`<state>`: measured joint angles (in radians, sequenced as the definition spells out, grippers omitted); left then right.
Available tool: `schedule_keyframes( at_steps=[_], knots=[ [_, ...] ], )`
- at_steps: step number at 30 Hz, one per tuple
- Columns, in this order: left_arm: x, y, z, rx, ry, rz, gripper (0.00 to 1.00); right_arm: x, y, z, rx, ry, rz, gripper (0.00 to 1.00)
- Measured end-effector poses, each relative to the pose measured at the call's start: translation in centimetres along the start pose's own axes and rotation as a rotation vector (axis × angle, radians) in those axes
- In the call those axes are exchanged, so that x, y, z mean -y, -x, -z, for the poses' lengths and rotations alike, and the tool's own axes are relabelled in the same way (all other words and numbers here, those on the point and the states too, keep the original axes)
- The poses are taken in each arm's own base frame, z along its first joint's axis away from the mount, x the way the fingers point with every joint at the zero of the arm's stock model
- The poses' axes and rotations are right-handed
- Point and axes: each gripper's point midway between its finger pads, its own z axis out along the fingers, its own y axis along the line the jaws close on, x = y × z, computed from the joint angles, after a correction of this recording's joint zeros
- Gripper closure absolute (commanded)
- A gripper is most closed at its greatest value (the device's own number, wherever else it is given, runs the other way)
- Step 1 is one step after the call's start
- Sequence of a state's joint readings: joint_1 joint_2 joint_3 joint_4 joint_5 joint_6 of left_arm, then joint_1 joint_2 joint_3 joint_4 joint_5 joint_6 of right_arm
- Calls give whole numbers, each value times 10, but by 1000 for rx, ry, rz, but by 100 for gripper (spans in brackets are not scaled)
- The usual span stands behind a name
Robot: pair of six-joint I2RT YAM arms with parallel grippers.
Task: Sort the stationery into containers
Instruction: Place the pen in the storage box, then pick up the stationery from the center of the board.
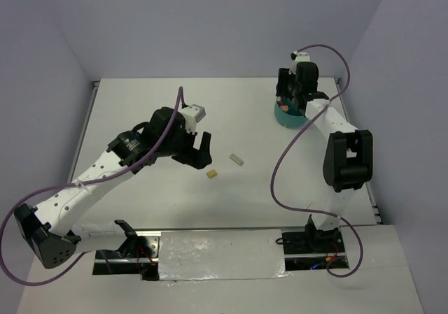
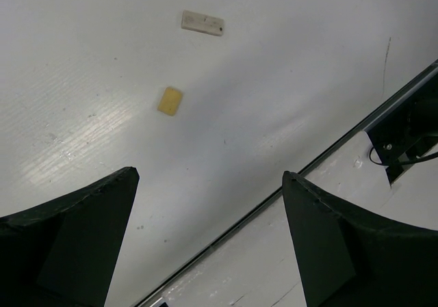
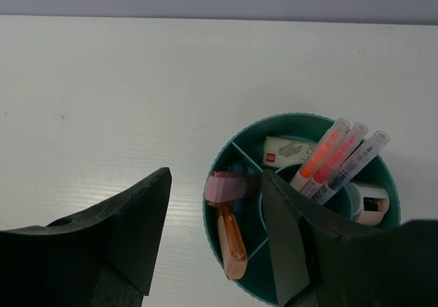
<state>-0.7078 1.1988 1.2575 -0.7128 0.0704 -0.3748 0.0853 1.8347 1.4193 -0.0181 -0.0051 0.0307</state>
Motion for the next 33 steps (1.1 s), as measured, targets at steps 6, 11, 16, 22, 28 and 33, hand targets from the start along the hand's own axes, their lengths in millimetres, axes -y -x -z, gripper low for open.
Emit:
schedule_keyframes(
  at_steps=[6,11,16,22,28,33],
  knots=[
    [-19,5,1,35,118,59,1,-24,30,37,39,94,-58,38],
    [-57,6,6,41,288,177,1,-87,43,99,49,251,-42,38],
    [-94,7,12,49,413,291,1,-188,-27,147,-127,467,105,38],
    [-112,3,10,43,424,356,1,-224,-160,172,-478,546,297,41],
    [-99,-13,-3,-14,334,354,1,-198,-202,170,-611,478,404,43],
    [-89,-10,-10,-10,261,348,1,-198,-221,165,-650,469,461,44]
  ],
)
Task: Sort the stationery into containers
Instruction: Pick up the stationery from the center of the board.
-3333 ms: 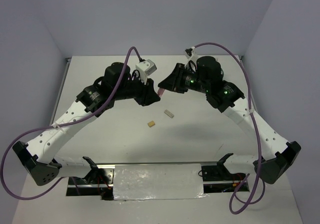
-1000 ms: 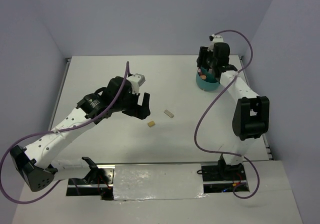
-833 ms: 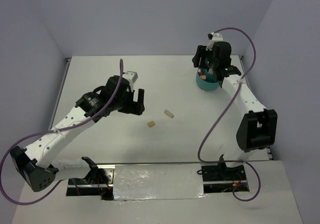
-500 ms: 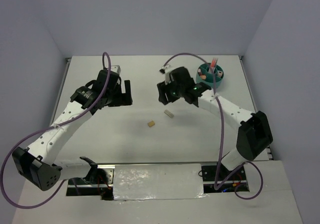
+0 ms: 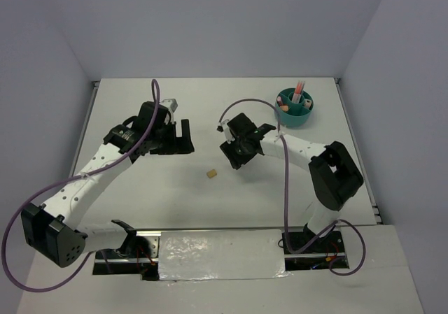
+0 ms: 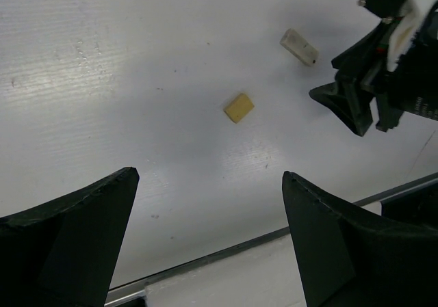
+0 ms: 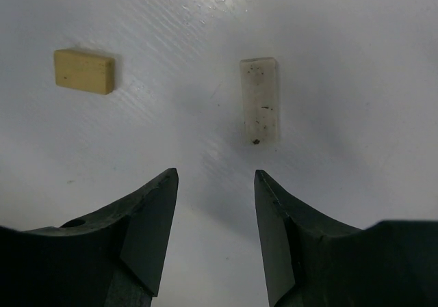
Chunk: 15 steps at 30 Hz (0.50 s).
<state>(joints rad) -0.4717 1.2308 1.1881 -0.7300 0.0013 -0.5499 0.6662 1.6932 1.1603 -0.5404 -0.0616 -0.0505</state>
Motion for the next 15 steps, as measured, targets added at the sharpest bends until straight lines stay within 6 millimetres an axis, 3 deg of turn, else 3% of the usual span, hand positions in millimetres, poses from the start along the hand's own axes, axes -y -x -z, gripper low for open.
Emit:
schedule_keyframes(
  at_steps=[7,15],
  knots=[
    [6,-3,-1,-14,-39,-6,1,10,-7,-21,-53,-62,22,45],
    [8,-4,0,-20,-54,-28,1,18,21,-35,-14,-96,61,47]
  ],
)
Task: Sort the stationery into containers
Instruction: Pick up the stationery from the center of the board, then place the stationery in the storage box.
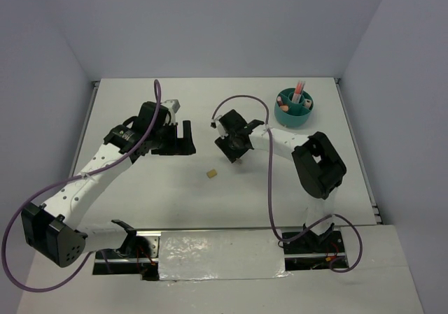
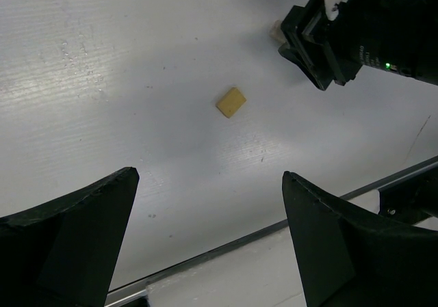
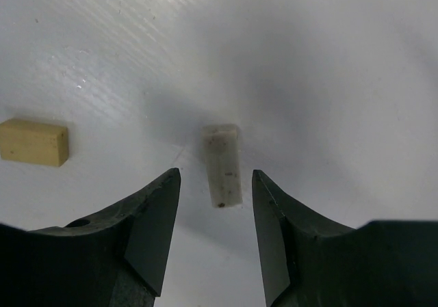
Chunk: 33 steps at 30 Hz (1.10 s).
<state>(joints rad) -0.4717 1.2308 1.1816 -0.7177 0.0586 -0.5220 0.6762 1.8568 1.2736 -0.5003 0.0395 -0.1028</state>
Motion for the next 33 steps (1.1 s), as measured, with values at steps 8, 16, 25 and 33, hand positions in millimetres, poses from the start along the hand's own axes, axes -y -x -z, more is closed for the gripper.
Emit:
schedule_keyframes(
  at_steps=[8,16,25,33],
  knots=[
    [-4,-3,1,-14,11,-23,1,-5,-6,-26,-49,28,9,65],
    [-6,-3,2,-9,22,-23,1,-5,-6,-25,-51,37,-43,100],
    [-8,2,5,4,34,-29,1,121,25,75,276,-106,-748,100],
    [-8,5,5,15,30,-40,1,237,11,190,731,-301,-1335,100]
  ],
)
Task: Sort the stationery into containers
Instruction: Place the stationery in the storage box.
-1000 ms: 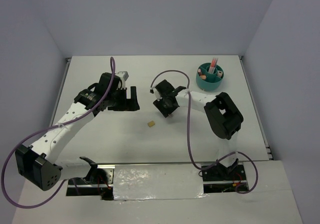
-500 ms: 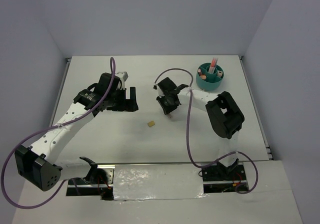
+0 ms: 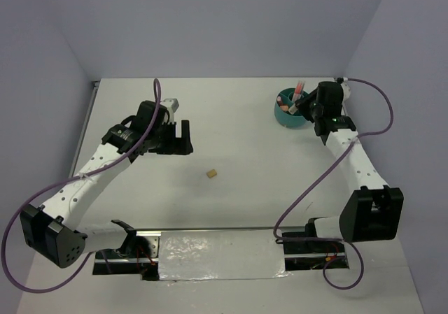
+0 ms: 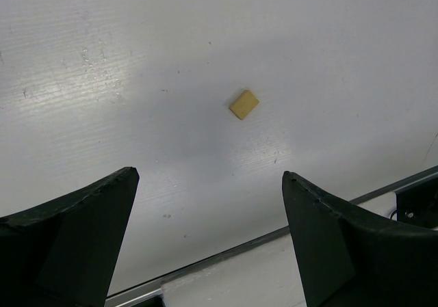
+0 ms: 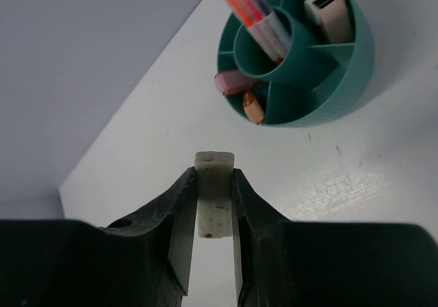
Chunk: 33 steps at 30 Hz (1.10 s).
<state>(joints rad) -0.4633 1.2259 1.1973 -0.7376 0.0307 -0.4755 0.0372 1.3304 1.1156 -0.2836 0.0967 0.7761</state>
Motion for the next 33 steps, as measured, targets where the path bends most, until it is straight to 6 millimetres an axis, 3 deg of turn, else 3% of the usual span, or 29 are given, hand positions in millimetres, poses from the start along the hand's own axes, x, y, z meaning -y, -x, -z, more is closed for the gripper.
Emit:
schedule_keyframes(
  at_steps=[8,17,33],
  knots=[
    [0,3,1,5,0,-4,1,50,25,-46,53,-14,-294,100],
    [2,11,2,23,1,-9,1,36,38,-74,65,42,-345,100],
    [2,16,2,27,5,-31,1,58,28,-90,88,-30,-470,99]
  ],
)
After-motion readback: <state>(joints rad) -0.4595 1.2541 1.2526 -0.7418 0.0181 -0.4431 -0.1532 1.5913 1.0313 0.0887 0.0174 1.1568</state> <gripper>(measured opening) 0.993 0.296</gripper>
